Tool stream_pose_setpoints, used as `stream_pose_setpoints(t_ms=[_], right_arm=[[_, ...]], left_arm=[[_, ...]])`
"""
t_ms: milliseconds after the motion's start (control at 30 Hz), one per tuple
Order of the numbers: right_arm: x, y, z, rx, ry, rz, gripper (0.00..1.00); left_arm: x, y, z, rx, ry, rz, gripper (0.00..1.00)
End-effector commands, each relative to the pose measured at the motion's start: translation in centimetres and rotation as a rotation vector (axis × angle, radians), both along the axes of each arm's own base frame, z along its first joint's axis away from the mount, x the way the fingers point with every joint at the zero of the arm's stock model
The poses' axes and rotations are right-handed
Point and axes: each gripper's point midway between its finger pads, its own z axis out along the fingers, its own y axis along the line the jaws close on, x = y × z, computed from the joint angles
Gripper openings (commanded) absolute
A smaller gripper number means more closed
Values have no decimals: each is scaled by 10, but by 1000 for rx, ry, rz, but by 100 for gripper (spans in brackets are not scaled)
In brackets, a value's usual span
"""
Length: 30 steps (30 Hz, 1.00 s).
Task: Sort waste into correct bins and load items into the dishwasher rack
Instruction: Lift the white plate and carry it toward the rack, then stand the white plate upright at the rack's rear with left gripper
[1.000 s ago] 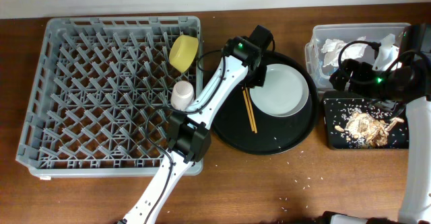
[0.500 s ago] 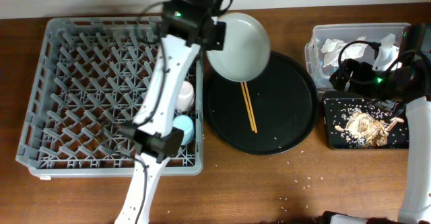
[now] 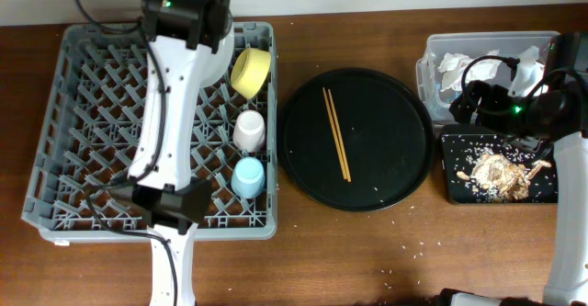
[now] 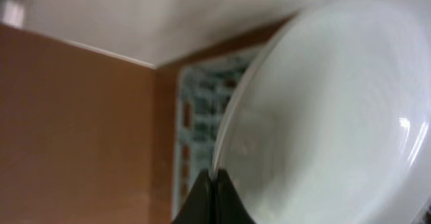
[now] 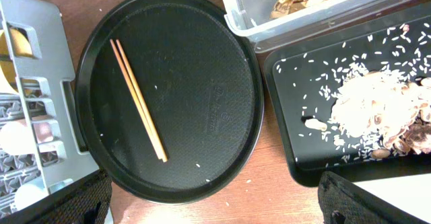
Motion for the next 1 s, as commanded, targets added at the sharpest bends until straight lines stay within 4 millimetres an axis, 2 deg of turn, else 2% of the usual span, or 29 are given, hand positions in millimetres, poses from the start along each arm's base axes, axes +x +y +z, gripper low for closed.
stream_pose_setpoints(t_ms=[0, 167, 233, 267, 333, 367, 400, 433, 467, 500, 533, 567, 633, 667, 700, 733, 767, 800, 833, 900, 967], right_arm=[[0, -3, 1, -15, -1, -1, 99], [0, -3, 1, -15, -1, -2, 99], [0, -3, 1, -15, -1, -2, 99], [0, -3, 1, -15, -1, -2, 98], [0, -3, 1, -15, -1, -2, 99], [0, -3, 1, -15, -1, -1, 99], [0, -3, 1, -15, -1, -1, 99], [0, -3, 1, -15, -1, -1, 98], [0, -3, 1, -15, -1, -1, 99], [0, -3, 1, -15, -1, -1, 99], [0, -3, 1, -15, -1, -1, 99], [0, -3, 1, -15, -1, -1, 99], [0, -3, 1, -15, -1, -1, 98], [0, -3, 1, -15, -1, -1, 98], [0, -3, 1, -15, -1, -1, 98], [0, -3, 1, -15, -1, -2, 98], [0, -3, 1, -15, -1, -1, 99], [0, -3, 1, -15, -1, -1, 98], [0, -3, 1, -15, -1, -1, 98], [0, -3, 1, -15, -1, -1, 98], [0, -3, 1, -15, -1, -2, 98]], left_arm=[[9, 25, -17, 218, 31, 99, 0], [29, 25, -61, 234, 37, 116, 0], [33, 17, -82, 183, 63, 78, 0], [36, 8, -97, 122, 92, 34, 0], [39, -9, -111, 18, 123, -34, 3], [39, -13, -115, -10, 130, -53, 11], [40, -17, -117, -28, 135, -64, 38], [40, -20, -119, -49, 141, -77, 54], [41, -26, -123, -82, 149, -99, 75], [42, -27, -121, -92, 135, -92, 84], [42, -27, -116, -110, 109, -76, 87], [40, -28, -96, -159, 52, -54, 92], [34, -38, -67, -217, 9, -81, 92], [23, -58, -43, -290, -8, -151, 92], [13, -80, -27, -366, -14, -226, 98], [-1, -111, -18, -473, 9, -331, 99], [-12, -139, -19, -577, 51, -415, 99], [-28, -173, -24, -726, 125, -497, 99], [-39, -195, -32, -801, 191, -555, 99], [-54, -218, -55, -878, 284, -541, 99], [-63, -227, -100, -900, 343, -361, 99]])
